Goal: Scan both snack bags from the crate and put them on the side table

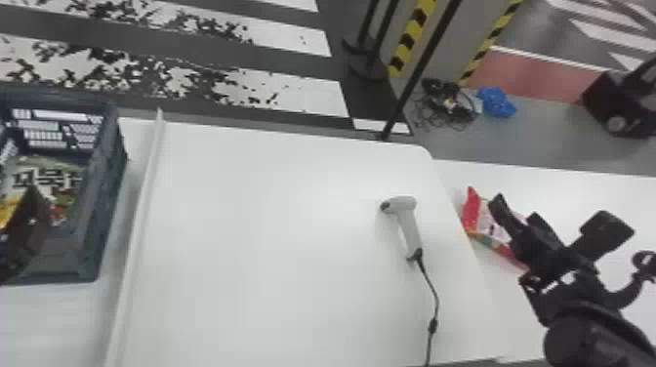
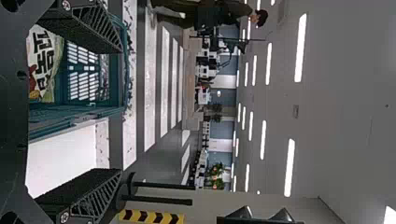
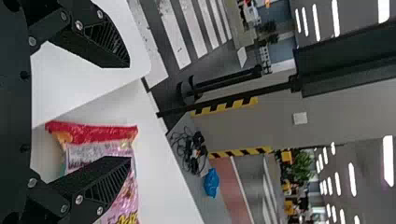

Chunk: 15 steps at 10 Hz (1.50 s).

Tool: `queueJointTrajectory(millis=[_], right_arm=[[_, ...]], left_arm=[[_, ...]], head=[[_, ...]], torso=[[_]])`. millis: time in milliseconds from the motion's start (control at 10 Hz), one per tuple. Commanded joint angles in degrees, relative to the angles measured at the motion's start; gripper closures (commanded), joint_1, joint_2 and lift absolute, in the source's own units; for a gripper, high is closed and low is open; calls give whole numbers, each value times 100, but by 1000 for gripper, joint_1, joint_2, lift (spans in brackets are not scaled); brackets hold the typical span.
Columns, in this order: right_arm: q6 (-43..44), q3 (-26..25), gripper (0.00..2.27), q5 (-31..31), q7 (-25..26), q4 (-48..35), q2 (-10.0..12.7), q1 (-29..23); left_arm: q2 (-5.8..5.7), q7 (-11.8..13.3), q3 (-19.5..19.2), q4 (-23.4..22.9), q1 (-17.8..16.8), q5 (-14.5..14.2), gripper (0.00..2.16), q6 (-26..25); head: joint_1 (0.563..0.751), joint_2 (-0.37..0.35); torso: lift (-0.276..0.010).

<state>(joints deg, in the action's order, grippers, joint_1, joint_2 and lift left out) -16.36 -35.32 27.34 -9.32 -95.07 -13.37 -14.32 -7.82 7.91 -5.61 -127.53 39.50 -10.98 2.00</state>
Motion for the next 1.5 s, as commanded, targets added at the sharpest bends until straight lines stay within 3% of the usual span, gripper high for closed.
queueJointTrajectory(millis=[0, 200, 400, 600, 700, 900, 1200, 1400], right_arm=[[638, 631, 56, -317, 0, -960, 318, -572], [1288, 1519, 56, -765, 0, -1593, 511, -1064], [2097, 2539, 60, -1530, 325, -1725, 625, -1389], [2378, 3180, 63, -1811, 545, -1716, 749, -1530], [2484, 3418, 63, -1970, 686, -1716, 792, -1547], [2501, 3690, 63, -2093, 782, -1708, 872, -1582], [2537, 3822, 63, -2172, 782, -1681, 872, -1705], [2537, 3839, 63, -2216, 782, -1681, 872, -1758]], left_arm=[[17, -8, 7, -26, 5, 8, 87, -21], [26, -8, -1, -35, 23, 8, 87, -21], [26, -17, -63, -35, 23, 8, 87, -21], [17, -8, -168, -35, -21, 8, 87, -91], [8, 0, -248, -35, -74, 17, 87, -214], [-53, 27, -494, -61, -355, 17, 87, -952], [-449, 501, -1118, -176, -1102, 8, 87, -2728], [-1011, 809, -1311, -132, -1551, 61, 87, -3343]], head=[[695, -350], [695, -345], [695, -210], [695, -80], [695, -56], [695, 31], [695, 121], [695, 164]], torso=[[-87], [-87], [-87], [-87], [-87], [-87], [-87], [-87]])
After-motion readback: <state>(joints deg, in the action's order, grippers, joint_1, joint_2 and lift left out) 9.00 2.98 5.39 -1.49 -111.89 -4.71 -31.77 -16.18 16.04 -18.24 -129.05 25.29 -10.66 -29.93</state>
